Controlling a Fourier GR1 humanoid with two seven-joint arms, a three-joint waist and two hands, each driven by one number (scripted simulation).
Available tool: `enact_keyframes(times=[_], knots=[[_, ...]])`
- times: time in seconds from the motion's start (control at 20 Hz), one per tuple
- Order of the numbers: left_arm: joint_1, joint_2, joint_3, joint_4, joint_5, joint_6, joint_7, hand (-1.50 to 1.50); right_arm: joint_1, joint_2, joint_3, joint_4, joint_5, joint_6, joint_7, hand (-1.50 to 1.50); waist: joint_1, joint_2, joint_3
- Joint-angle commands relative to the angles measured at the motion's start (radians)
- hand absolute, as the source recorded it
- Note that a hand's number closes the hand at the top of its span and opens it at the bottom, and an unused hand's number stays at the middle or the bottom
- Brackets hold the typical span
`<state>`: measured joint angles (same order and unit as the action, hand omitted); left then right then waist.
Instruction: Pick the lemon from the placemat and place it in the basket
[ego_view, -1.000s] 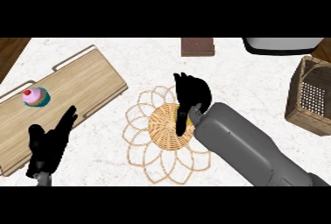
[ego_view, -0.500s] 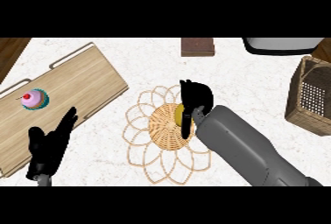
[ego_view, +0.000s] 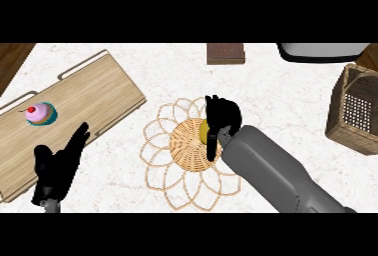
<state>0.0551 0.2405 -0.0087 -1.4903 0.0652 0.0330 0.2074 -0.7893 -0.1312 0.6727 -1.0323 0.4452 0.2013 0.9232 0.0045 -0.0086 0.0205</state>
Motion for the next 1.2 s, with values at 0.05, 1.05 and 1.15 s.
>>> enact_keyframes(times=[0.05, 1.05, 1.15], knots=[[0.060, -0.034, -0.028, 0.085, 0.002, -0.008, 0.061, 0.00, 0.005, 0.013, -0.005, 0.040, 0.030, -0.011, -0.027, 1.50, 0.005, 0.013, -0.021], [0.073, -0.049, -0.005, 0.075, -0.012, 0.003, 0.084, 0.00, -0.105, 0.033, -0.103, -0.015, 0.170, -0.050, 0.261, 1.50, -0.027, 0.000, -0.022], [0.090, -0.033, 0.011, 0.054, -0.004, -0.004, 0.096, 0.00, -0.090, 0.030, -0.081, -0.084, 0.224, -0.083, 0.301, 1.50, -0.031, -0.005, -0.021]])
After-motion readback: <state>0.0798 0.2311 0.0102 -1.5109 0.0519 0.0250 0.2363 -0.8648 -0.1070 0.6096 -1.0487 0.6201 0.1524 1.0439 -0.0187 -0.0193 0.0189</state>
